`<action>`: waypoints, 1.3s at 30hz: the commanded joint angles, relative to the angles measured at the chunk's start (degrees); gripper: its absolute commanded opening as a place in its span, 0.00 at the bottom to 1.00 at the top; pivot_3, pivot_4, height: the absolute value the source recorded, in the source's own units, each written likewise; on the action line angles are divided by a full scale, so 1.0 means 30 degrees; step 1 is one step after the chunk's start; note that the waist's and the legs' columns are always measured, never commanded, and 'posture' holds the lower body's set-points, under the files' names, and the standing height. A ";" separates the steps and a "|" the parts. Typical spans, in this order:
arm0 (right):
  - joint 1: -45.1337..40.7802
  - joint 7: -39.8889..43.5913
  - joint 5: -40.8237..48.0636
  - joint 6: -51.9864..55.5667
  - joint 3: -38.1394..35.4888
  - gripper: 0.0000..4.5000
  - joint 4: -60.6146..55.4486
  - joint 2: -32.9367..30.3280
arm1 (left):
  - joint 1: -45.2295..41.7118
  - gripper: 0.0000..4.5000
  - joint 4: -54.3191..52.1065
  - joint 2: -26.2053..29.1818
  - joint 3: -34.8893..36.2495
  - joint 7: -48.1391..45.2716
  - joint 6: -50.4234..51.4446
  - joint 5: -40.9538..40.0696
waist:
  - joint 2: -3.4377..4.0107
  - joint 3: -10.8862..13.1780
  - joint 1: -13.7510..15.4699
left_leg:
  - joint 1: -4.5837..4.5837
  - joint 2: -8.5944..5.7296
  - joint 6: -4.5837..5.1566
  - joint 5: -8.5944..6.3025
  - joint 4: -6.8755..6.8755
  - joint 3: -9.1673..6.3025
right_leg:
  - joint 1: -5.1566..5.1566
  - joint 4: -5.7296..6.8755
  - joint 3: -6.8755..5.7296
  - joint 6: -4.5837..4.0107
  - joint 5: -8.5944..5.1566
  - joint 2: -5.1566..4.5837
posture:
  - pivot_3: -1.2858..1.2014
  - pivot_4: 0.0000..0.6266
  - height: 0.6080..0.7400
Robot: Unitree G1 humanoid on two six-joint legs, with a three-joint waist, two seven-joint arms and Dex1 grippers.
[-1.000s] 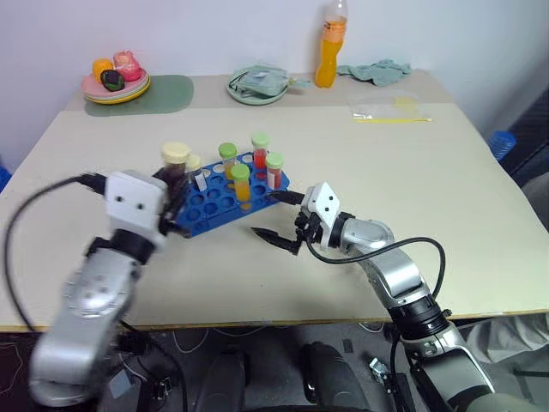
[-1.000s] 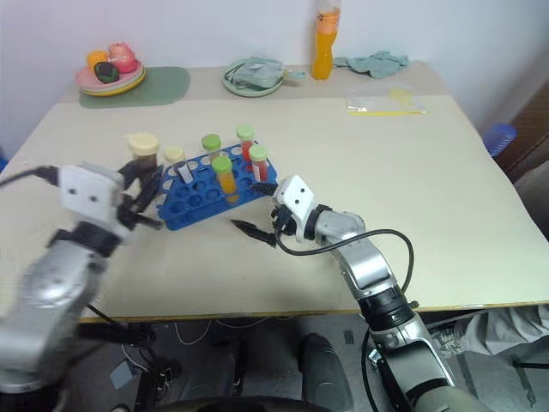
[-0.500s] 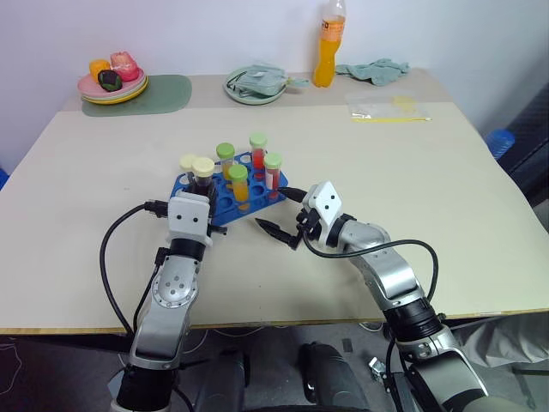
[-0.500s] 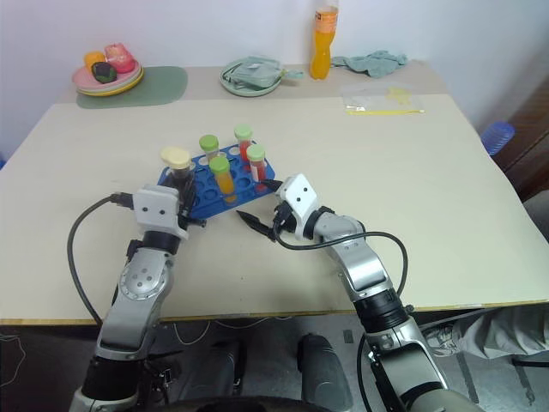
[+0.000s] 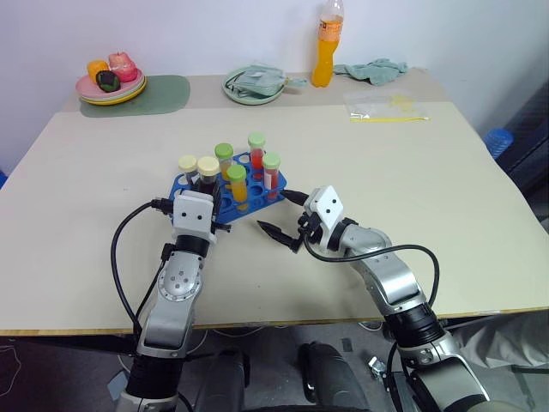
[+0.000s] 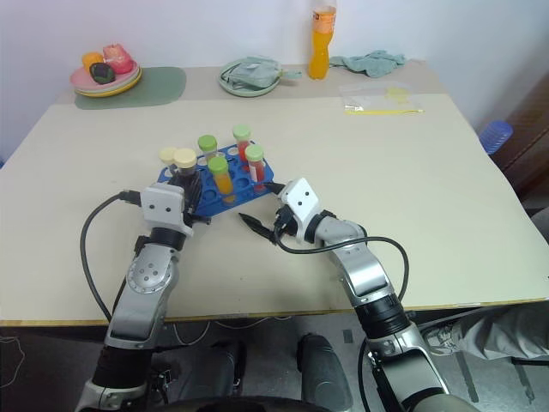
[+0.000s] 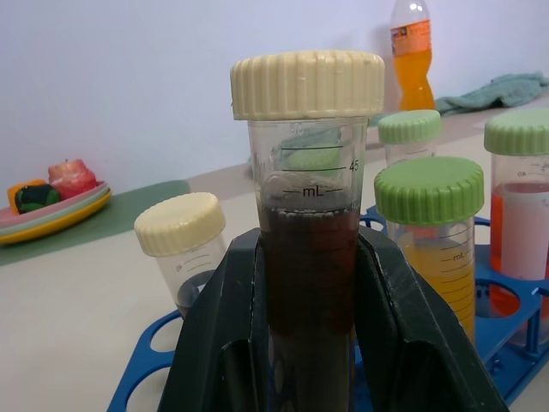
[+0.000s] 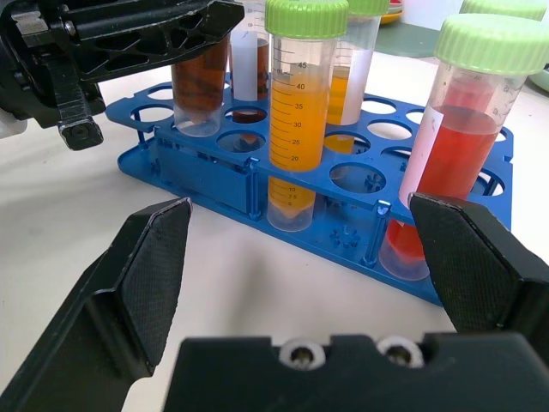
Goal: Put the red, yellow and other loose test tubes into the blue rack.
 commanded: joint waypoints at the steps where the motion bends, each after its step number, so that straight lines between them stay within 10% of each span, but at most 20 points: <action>1: -0.0046 -0.0043 0.0018 -0.0080 -0.0144 1.00 -0.1038 0.0027 | 0.0325 0.17 -0.0285 -0.0108 0.0298 0.0099 0.0057 0.0278 | 0.0001 -0.0001 -0.0006 | 0.0000 0.0000 0.0000 0.0000 0.0000 0.0000 | 0.0000 0.0000 -0.0001 0.0000 0.0000 0.0000 | 0.52 0.24 1.00; 25: -0.0074 0.0128 -0.0024 -0.0096 -0.0107 1.00 -0.1141 0.0002 | 0.0210 0.17 0.1061 -0.1898 0.1152 -0.0251 -0.0778 -0.1402 | 0.0008 -0.0006 0.0010 | 0.0001 0.0000 0.0000 0.0000 0.0002 -0.0001 | 0.0003 -0.0001 -0.0001 0.0000 0.0000 0.0001 | 0.52 0.24 1.00; 30: -0.0200 0.0322 0.0451 0.0195 -0.0584 1.00 -0.1634 -0.0231 | 0.0541 0.82 -0.0032 -0.1865 0.1422 -0.0397 -0.1074 -0.1801 | 0.0008 -0.0005 -0.0013 | 0.0001 -0.0001 0.0000 0.0000 0.0002 -0.0001 | 0.0004 -0.0001 -0.0001 0.0000 0.0000 0.0001 | 0.52 0.24 1.00; 39: 0.0059 0.4351 0.3599 0.2934 -0.3672 1.00 -0.3364 -0.5468 | 0.4847 0.82 -0.7661 0.1767 0.4494 -0.4174 0.3558 -0.7224 | 0.0010 -0.0003 -0.0018 | -0.0001 0.0007 0.0011 -0.0006 -0.0001 -0.0002 | 0.0007 -0.0010 0.0000 -0.0001 -0.0003 0.0002 | 0.52 0.24 1.00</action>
